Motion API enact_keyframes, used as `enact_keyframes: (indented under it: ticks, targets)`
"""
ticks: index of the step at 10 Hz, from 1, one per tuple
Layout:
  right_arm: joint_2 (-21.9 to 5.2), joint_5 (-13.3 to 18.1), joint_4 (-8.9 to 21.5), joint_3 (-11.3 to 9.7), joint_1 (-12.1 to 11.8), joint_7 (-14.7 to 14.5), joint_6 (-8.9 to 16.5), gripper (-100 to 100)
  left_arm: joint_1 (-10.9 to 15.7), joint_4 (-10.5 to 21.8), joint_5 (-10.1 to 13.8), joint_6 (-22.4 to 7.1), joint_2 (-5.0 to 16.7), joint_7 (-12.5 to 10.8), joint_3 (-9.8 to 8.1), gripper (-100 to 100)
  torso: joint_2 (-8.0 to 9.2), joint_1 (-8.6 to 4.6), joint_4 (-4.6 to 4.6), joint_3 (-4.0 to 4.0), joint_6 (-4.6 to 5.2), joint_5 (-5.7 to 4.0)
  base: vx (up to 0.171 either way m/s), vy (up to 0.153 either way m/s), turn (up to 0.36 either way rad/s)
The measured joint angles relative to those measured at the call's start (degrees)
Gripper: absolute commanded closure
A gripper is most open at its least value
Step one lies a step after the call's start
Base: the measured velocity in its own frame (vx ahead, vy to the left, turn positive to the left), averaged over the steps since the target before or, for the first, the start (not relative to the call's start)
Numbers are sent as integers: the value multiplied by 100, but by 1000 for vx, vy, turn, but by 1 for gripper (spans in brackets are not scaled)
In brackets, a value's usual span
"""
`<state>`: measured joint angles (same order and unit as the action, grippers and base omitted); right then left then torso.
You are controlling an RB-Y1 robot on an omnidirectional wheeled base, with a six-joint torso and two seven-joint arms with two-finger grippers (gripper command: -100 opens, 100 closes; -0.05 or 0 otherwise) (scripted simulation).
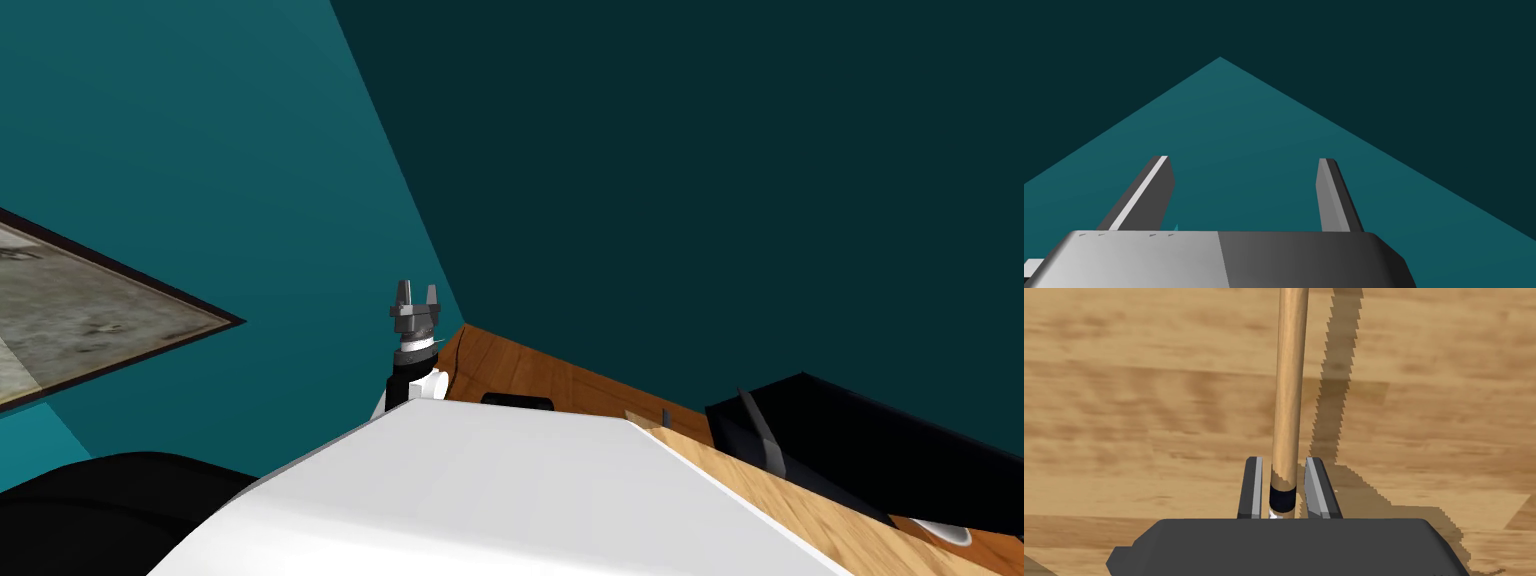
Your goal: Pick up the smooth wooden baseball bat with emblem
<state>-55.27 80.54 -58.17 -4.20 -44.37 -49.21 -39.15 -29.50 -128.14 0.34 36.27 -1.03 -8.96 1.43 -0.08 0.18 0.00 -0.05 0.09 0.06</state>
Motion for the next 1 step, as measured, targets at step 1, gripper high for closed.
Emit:
enact_keyframes:
  ticks: [1]
  targets:
    - [-15, 1, -22, 8, -14, 23, -14, 0, 0, 0, 0, 0, 0, 0, 0, 0, 1, -9, 1, 1, -1, -5, 0, 0, 0]
